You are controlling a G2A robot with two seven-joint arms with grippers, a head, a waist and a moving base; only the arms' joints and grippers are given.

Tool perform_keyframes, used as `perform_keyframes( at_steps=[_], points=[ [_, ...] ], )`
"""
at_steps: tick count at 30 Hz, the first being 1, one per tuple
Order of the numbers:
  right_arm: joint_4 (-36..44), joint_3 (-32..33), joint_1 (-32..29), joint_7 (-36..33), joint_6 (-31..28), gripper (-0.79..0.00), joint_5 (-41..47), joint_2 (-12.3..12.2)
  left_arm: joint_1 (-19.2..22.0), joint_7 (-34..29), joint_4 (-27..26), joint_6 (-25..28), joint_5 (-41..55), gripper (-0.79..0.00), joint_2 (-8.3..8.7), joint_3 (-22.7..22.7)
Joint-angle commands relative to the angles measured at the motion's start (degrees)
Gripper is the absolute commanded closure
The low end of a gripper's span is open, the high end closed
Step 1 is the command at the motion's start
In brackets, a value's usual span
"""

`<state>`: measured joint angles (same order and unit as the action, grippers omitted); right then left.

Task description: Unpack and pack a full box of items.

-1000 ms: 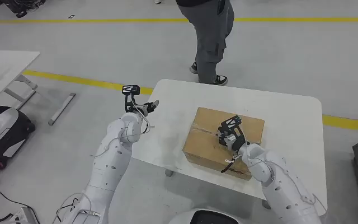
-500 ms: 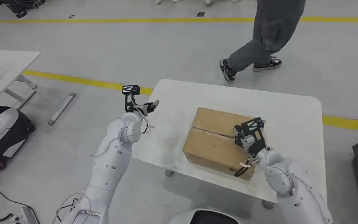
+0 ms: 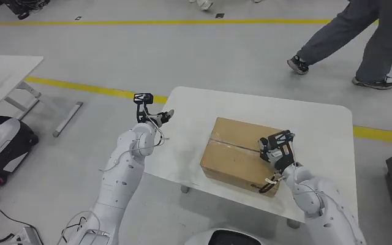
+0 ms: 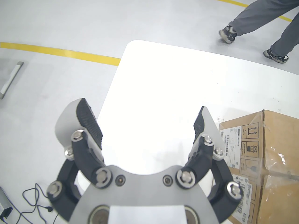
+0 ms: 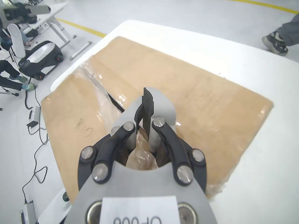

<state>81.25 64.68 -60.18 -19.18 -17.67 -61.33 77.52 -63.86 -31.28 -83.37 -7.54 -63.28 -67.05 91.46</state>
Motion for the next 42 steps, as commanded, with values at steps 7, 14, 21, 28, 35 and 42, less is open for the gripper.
perform_keyframes(
  at_steps=[7,14,21,28,35,42],
  points=[
    [9.36,7.07,-7.94,-1.93,-1.42,0.000,-0.59,-1.91,0.00,0.00,0.00,0.00,0.00,-0.785,0.00,0.00],
    [3.48,5.09,-5.85,-4.02,-1.53,0.000,-0.73,-1.77,0.00,0.00,0.00,0.00,0.00,-0.785,0.00,0.00],
    [2.78,4.86,-4.01,-0.62,-1.40,0.000,0.49,-1.59,0.00,0.00,0.00,0.00,0.00,-0.785,0.00,0.00],
    [14.60,13.00,-11.18,2.34,-2.27,0.000,0.72,-3.20,-0.14,0.08,-0.03,0.19,0.12,-0.785,-0.01,-0.08],
    [21.73,21.20,-19.14,4.70,-1.80,0.000,1.87,-4.40,-4.14,-3.83,-4.36,10.76,7.92,-0.785,0.00,-1.29],
    [26.20,24.07,-24.45,5.64,-0.48,0.000,2.24,-4.83,-9.30,-4.77,-9.91,17.28,12.66,-0.785,0.29,-1.02]
  ],
)
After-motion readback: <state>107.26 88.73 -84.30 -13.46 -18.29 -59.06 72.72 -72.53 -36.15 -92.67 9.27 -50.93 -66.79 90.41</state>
